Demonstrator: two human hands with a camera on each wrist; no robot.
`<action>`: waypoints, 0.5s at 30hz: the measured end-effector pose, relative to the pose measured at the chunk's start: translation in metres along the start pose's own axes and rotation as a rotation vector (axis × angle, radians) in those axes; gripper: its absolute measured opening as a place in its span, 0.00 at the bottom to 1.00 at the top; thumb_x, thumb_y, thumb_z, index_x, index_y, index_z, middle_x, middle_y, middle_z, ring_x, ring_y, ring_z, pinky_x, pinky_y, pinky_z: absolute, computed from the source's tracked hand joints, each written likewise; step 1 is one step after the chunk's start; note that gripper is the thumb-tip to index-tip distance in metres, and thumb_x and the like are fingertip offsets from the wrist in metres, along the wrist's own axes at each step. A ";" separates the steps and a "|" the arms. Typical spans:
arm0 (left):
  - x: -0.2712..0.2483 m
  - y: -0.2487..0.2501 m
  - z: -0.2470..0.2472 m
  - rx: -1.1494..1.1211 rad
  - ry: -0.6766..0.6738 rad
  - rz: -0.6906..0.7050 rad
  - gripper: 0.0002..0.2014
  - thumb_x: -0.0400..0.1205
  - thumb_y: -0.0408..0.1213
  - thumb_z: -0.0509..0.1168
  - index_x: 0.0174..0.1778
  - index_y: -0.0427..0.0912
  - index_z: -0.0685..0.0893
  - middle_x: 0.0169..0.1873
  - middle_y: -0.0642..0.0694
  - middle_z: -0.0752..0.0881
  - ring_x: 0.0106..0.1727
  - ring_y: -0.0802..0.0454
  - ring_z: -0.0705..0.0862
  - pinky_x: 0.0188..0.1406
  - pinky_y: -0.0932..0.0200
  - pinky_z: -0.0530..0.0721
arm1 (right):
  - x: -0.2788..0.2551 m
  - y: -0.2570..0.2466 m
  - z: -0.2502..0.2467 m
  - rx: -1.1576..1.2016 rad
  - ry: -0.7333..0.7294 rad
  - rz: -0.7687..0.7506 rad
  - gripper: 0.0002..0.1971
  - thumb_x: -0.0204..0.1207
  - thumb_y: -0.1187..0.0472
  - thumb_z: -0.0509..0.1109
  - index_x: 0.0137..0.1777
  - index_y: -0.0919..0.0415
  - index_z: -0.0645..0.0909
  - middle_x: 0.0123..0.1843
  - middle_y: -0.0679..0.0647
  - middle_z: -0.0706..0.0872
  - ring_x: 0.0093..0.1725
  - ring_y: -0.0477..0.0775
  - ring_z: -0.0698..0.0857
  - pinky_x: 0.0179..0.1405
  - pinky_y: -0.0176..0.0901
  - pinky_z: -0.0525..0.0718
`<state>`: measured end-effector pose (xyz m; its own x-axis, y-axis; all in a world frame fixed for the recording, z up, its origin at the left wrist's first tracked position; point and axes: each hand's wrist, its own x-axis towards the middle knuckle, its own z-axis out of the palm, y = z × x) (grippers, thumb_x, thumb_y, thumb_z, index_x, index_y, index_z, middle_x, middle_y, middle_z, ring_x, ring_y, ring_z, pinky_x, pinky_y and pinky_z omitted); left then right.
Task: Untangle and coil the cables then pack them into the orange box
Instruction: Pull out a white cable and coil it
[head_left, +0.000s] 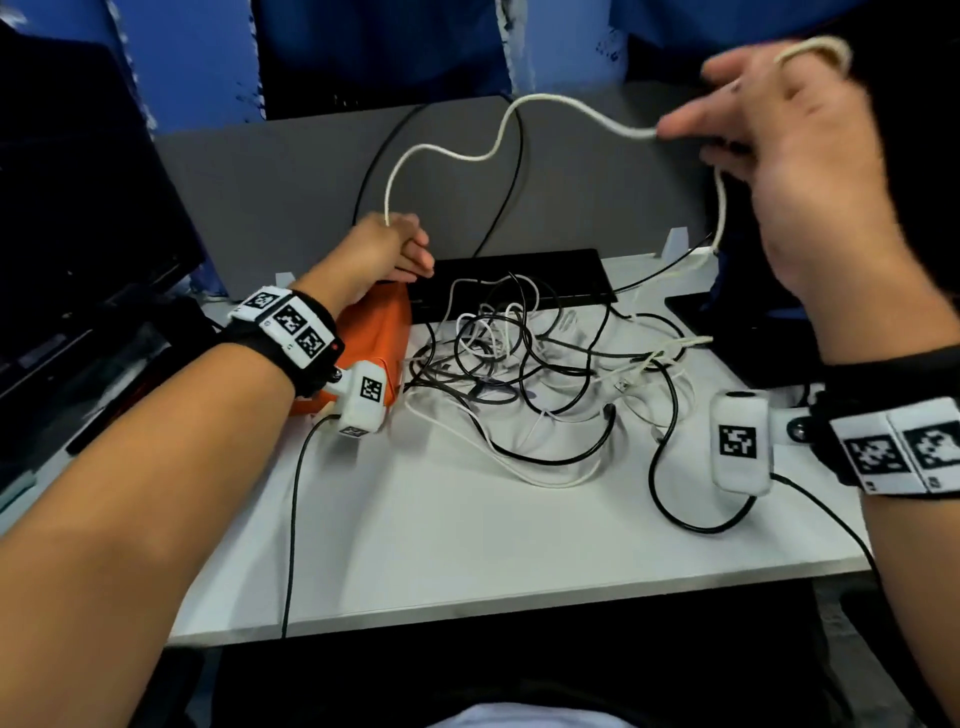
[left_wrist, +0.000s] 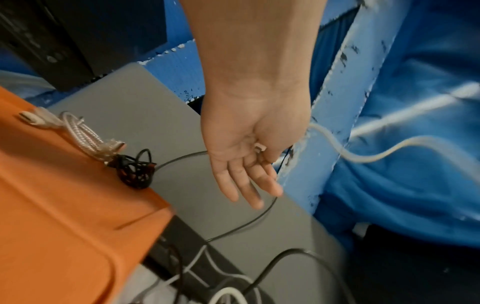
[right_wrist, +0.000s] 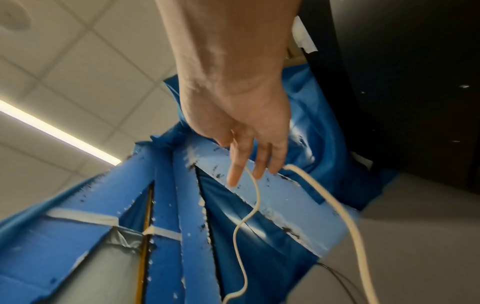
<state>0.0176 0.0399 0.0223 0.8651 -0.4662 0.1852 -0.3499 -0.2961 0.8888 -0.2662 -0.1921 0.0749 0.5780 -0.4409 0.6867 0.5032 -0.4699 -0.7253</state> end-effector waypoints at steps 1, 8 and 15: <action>-0.005 0.007 -0.001 -0.062 -0.011 0.016 0.16 0.94 0.43 0.53 0.45 0.44 0.80 0.24 0.50 0.85 0.30 0.50 0.88 0.40 0.55 0.87 | 0.000 0.009 0.002 -0.076 -0.039 0.084 0.11 0.92 0.51 0.54 0.62 0.50 0.78 0.48 0.47 0.95 0.62 0.51 0.90 0.68 0.53 0.82; -0.070 0.047 0.014 -0.082 -0.042 0.209 0.22 0.92 0.59 0.51 0.41 0.47 0.75 0.22 0.53 0.64 0.22 0.54 0.65 0.30 0.57 0.81 | -0.017 0.019 0.010 -0.759 -0.601 0.469 0.27 0.87 0.37 0.61 0.51 0.59 0.89 0.35 0.50 0.94 0.40 0.51 0.92 0.55 0.52 0.86; -0.157 0.070 0.024 0.148 -0.293 0.351 0.30 0.92 0.60 0.44 0.32 0.43 0.72 0.22 0.55 0.67 0.25 0.53 0.65 0.30 0.55 0.70 | -0.047 -0.014 0.065 -0.686 -0.367 -0.508 0.21 0.87 0.54 0.64 0.78 0.57 0.78 0.73 0.56 0.81 0.72 0.59 0.80 0.74 0.56 0.75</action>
<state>-0.1511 0.0721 0.0452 0.5554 -0.7682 0.3185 -0.6683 -0.1844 0.7207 -0.2583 -0.1155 0.0496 0.6182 0.1565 0.7703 0.3290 -0.9415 -0.0728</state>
